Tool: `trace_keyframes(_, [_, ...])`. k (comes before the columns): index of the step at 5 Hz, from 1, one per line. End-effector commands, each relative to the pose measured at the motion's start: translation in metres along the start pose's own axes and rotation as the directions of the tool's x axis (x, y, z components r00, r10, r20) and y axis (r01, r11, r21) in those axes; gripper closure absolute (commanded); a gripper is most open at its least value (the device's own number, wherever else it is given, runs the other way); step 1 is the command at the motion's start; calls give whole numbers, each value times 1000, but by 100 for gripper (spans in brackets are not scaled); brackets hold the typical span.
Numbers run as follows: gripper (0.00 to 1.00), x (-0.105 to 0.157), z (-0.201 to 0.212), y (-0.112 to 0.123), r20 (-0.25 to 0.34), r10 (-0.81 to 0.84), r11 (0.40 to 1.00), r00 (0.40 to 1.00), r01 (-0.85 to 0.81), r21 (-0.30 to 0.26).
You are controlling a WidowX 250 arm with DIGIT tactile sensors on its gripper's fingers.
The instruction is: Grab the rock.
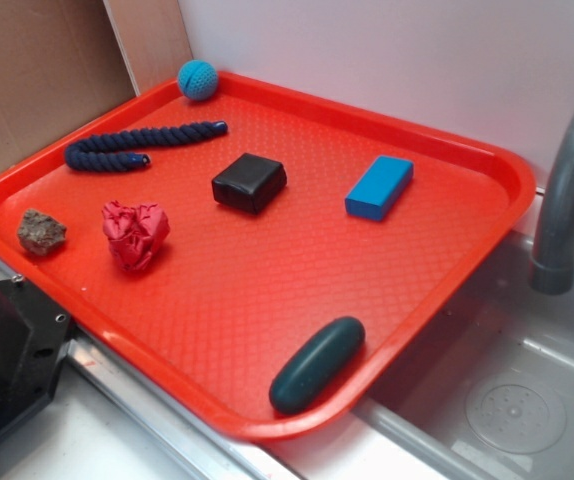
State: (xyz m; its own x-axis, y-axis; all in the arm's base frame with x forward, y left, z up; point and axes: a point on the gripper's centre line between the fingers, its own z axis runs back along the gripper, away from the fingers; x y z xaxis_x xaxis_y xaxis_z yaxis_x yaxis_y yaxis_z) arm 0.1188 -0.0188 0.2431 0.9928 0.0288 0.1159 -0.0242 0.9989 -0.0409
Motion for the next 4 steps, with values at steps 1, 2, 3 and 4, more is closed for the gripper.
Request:
trace_keyframes(1, [0, 0, 0, 0, 0, 0, 1000, 1000, 0, 0])
trace_keyframes(2, [0, 4, -49, 34, -44, -46, 997, 998, 48, 56])
trace_keyframes(3, [0, 0, -87, 60, -109, -75, 991, 991, 86, 102])
trace_keyframes(4, [0, -15, -122, 91, -138, -49, 990, 989, 66, 127])
